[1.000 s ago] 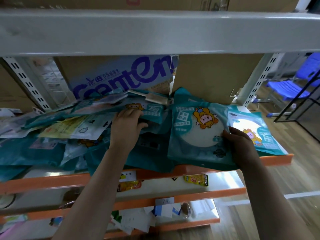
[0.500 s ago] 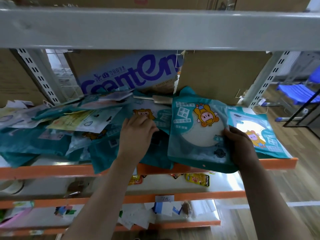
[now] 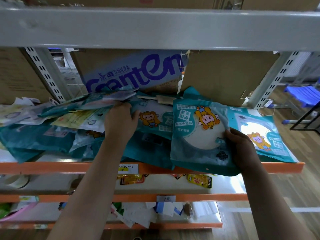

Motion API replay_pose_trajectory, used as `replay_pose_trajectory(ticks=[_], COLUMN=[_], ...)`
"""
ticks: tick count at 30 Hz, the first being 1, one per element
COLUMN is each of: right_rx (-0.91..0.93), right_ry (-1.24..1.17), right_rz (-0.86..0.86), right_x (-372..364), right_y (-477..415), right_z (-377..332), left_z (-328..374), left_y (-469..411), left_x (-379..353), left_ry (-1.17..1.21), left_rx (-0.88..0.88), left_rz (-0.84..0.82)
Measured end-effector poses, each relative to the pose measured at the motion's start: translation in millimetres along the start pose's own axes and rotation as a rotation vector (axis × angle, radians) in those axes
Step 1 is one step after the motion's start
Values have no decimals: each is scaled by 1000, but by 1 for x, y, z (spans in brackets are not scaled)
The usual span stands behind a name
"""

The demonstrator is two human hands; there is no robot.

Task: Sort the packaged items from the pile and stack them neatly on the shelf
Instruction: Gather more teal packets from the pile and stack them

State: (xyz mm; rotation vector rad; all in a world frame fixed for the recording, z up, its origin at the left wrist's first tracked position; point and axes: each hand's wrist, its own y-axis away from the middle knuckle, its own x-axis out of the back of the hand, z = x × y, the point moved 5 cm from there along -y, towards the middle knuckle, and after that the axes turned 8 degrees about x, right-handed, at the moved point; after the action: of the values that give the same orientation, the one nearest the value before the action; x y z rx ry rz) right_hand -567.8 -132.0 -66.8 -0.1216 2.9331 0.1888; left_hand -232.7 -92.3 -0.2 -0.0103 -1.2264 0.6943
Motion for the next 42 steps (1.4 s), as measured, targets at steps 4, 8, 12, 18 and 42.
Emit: replay_pose_trajectory(ticks=[4,8,12,18,42], right_rx=[8,-4,-15,3,296], right_ry=[2,-25,-25,-14,-50], right_rz=[-17,-10,11,-25,-123], right_x=[-1,1,2,-6,-122], right_y=[-3,-7,-12,-14,5], right_z=[2,6,11,13,5], left_z=[1,-4,-7,-18,-121], left_y=[-1,8,29,46,71], left_x=[-8,-5,2,-11,73], left_ry=[21,179,360,481,819], left_rx=[51,92,131,278,361], left_rz=[-72,-71,-140,-320,-60])
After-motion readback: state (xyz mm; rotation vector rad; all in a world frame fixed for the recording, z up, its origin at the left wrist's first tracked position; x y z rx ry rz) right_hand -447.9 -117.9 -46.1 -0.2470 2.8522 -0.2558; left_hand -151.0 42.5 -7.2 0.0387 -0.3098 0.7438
